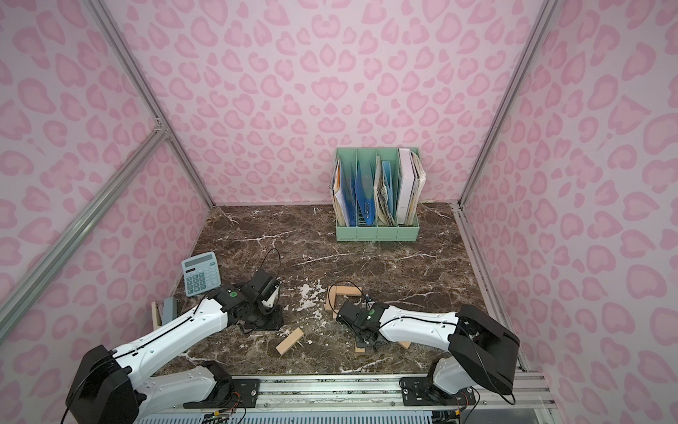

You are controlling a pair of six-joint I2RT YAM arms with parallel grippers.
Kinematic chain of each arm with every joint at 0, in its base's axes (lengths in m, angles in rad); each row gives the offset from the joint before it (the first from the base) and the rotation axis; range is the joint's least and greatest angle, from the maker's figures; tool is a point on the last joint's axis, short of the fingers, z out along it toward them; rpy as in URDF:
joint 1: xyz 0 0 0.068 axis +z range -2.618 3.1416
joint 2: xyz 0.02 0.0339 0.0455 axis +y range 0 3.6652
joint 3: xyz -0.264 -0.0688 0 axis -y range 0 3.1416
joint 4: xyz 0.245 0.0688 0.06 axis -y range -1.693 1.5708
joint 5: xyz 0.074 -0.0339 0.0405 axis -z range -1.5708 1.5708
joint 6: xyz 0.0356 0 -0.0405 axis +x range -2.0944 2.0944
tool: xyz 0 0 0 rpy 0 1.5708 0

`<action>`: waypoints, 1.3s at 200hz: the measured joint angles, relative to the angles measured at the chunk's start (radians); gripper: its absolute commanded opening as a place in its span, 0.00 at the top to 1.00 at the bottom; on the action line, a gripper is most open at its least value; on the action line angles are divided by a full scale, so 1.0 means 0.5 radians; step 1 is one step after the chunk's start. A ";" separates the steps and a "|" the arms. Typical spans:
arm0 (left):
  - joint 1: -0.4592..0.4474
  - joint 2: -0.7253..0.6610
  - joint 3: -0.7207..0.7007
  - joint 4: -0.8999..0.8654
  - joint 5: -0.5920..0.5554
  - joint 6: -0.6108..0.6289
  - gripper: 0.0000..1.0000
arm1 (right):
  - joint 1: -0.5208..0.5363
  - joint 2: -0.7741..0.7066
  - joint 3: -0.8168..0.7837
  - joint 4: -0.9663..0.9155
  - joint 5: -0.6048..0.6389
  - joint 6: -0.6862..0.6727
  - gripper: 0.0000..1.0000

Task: Assemble the number 6 with building blocks
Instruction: Assemble the building block at the center of the board.

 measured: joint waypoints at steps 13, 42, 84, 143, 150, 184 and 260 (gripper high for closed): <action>0.000 0.005 0.000 0.001 0.000 0.000 0.61 | -0.009 0.007 0.006 0.011 0.001 -0.008 0.87; 0.000 0.014 0.004 0.003 0.000 0.000 0.61 | -0.011 0.024 0.021 0.025 0.001 -0.043 0.87; 0.000 0.021 0.004 0.002 0.000 0.000 0.61 | -0.017 0.048 0.046 0.031 0.000 -0.058 0.87; 0.000 0.024 0.004 0.003 0.000 0.000 0.61 | -0.031 0.060 0.068 0.043 0.000 -0.089 0.87; 0.000 0.027 0.004 0.003 0.000 0.000 0.61 | -0.034 0.060 0.071 0.044 -0.001 -0.091 0.87; 0.002 0.040 0.006 0.003 0.000 0.000 0.61 | -0.035 0.060 0.089 0.051 -0.001 -0.098 0.87; 0.004 0.056 0.008 0.008 0.001 0.001 0.61 | -0.037 -0.005 0.105 -0.014 0.030 -0.091 0.87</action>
